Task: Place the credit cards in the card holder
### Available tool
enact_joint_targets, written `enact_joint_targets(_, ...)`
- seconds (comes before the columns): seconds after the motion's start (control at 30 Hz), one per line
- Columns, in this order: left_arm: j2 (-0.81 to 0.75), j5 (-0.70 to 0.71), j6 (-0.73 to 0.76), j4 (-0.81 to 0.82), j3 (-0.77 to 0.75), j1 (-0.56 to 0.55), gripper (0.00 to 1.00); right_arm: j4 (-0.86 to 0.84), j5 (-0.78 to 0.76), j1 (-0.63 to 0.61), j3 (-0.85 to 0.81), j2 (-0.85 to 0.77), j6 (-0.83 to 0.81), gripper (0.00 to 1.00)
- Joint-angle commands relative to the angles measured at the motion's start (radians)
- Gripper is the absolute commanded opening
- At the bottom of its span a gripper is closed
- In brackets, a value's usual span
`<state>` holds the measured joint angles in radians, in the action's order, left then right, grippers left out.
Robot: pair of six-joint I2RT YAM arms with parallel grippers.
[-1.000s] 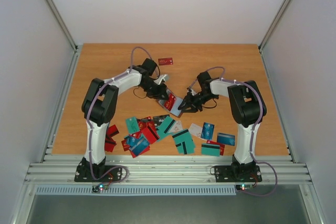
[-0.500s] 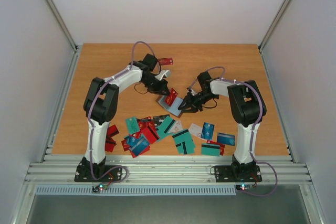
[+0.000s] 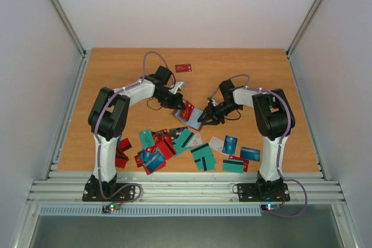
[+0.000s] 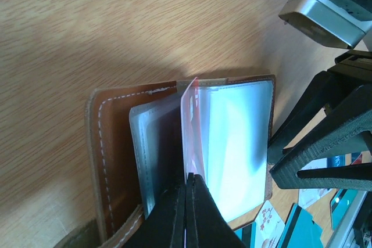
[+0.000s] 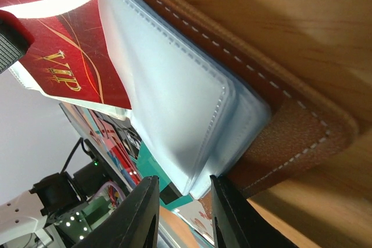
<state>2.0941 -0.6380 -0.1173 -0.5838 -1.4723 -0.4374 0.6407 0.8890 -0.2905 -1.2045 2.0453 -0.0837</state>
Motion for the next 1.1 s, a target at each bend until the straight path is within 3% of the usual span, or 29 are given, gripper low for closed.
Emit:
enact_joint_targets(0.0,-0.037,0.034,-0.008,0.045,0.031,0.000,0.00,0.045,-0.131,0.005,0.041,0.054,0.009,0.27)
enact_joint_targets(0.7,-0.012,-0.105,-0.223,-0.030,-0.002,0.000,0.00,0.030,-0.125,0.005,0.026,0.084,0.009,0.27)
enact_joint_targets(1.07,0.020,-0.112,-0.201,-0.113,-0.056,0.000,0.00,0.022,-0.119,0.005,0.026,0.090,0.010,0.27)
